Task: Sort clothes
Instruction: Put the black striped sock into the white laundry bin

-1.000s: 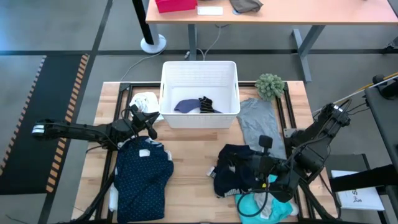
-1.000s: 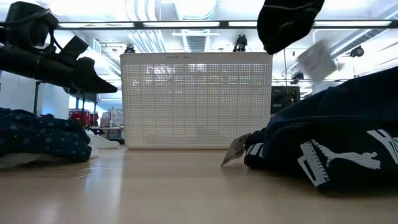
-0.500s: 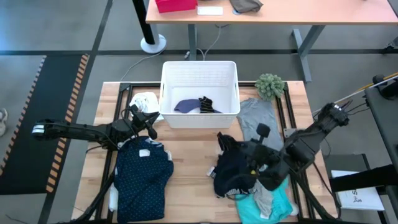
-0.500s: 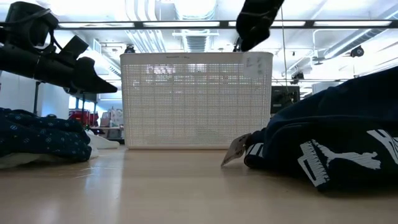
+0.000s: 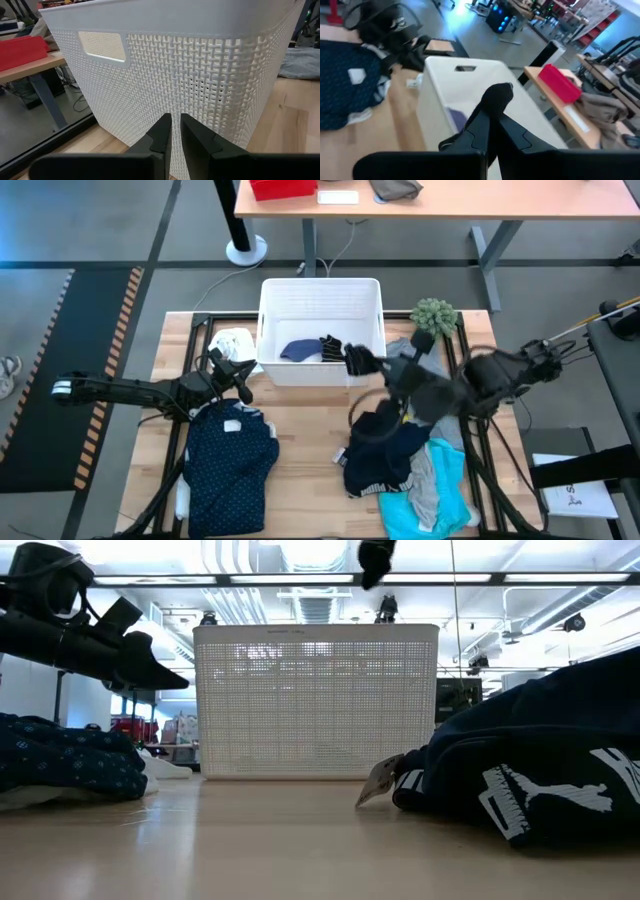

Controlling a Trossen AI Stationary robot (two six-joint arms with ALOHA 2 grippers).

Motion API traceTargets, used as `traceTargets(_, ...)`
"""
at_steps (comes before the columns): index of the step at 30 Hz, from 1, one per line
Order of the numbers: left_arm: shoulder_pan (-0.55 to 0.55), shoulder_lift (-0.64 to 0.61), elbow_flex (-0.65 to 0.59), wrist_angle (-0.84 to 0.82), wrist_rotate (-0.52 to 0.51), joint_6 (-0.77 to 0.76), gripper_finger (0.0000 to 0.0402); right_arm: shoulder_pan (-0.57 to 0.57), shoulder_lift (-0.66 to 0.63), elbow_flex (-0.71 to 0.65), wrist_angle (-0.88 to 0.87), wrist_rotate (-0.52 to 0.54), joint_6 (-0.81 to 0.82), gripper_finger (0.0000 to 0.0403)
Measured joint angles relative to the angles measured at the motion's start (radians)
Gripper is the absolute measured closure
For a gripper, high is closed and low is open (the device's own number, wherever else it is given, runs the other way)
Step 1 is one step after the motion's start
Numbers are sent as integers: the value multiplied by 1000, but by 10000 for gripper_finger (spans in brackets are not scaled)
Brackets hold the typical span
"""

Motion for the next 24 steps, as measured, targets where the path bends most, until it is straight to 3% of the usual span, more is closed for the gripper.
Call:
traceTargets(6,0,0,0,0,0,0,374,-142,7,105,10,-130,-93,401)
traceTargets(16,0,0,0,0,0,0,374,-394,19,107,55,-356,-156,401)
traceTargets(24,0,0,0,0,0,0,374,-540,84,100,53,-405,-208,401)
